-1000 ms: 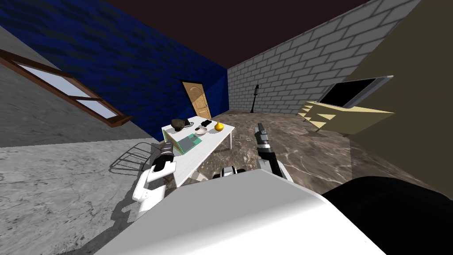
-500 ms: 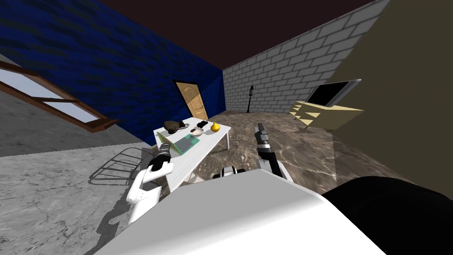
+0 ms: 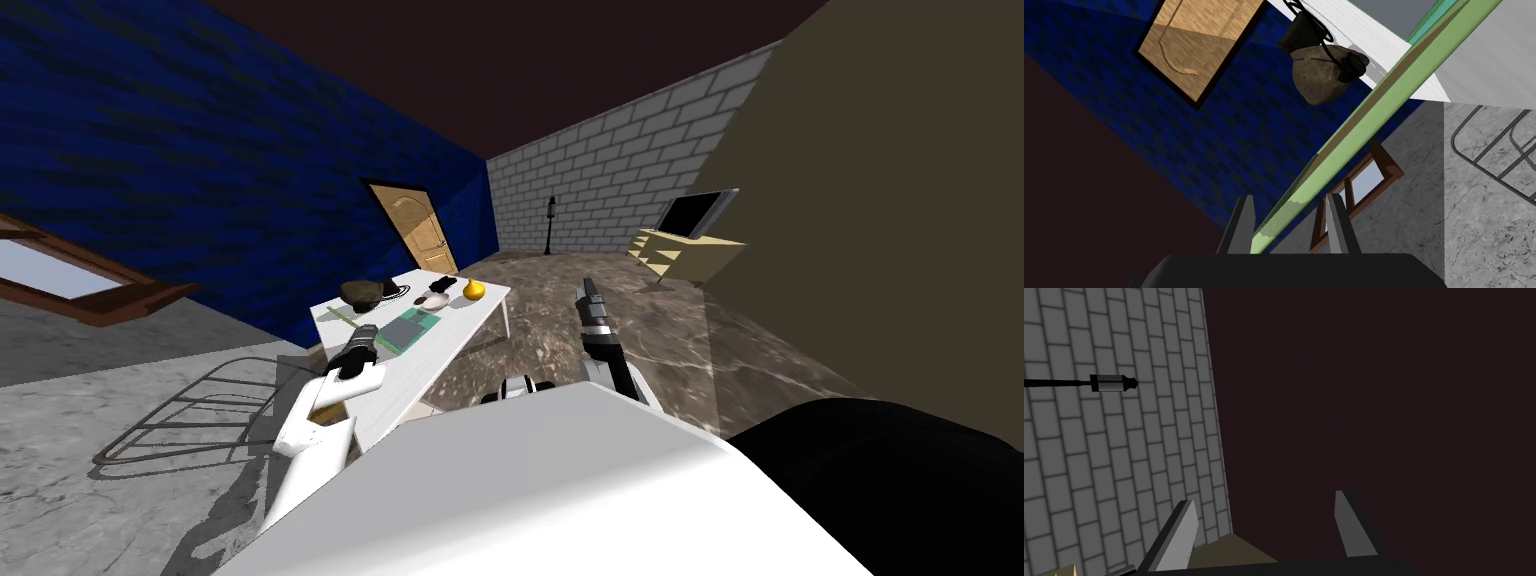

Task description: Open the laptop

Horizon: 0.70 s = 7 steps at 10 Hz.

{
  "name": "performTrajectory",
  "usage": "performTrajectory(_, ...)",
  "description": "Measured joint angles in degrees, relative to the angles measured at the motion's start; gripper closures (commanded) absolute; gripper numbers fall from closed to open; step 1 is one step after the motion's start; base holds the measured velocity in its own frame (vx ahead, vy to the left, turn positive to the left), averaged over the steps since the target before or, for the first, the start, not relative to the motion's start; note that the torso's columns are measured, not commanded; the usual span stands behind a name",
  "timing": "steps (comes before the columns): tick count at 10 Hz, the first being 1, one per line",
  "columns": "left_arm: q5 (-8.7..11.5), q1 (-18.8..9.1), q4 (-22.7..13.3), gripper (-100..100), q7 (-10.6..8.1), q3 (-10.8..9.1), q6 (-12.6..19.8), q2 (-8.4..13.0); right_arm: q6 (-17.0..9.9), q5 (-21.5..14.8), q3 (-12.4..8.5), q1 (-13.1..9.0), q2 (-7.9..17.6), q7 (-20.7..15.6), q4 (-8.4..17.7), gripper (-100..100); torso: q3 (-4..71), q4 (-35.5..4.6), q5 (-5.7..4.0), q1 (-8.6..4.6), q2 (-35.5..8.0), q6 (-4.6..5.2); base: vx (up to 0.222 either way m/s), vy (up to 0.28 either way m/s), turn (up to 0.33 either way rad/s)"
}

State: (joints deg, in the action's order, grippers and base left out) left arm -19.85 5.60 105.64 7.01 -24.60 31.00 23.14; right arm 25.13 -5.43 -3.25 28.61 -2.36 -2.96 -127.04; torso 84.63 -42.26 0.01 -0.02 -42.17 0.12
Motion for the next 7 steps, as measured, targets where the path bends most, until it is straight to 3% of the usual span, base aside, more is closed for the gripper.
performTrajectory(2, -0.9, 0.0, -0.2, 100, 0.96, -0.11, 1.8, 0.8, 0.0, 0.0, 0.0, 0.0, 0.0, 0.0, 0.0, 0, -0.1, 0.0, 0.02, 0.06, -0.1, -0.12, -0.014, -0.015, -0.125)
performTrajectory(5, -4.8, -0.8, -3.6, 100, 3.44, -0.4, 4.6, 2.4, 0.0, 0.0, 0.0, 0.0, 0.0, 0.0, 0.0, 0, 0.1, 0.3, 0.41, 0.24, 0.3, 0.14, -0.04, -0.014, -0.257)
performTrajectory(7, -6.1, -1.3, -5.7, 100, 4.65, -0.31, 6.0, 3.3, 0.0, 0.0, 0.0, 0.0, 0.0, 0.0, 0.0, 0, 0.3, 0.3, 0.43, 0.46, 0.6, 0.16, -0.025, -0.018, -0.103)
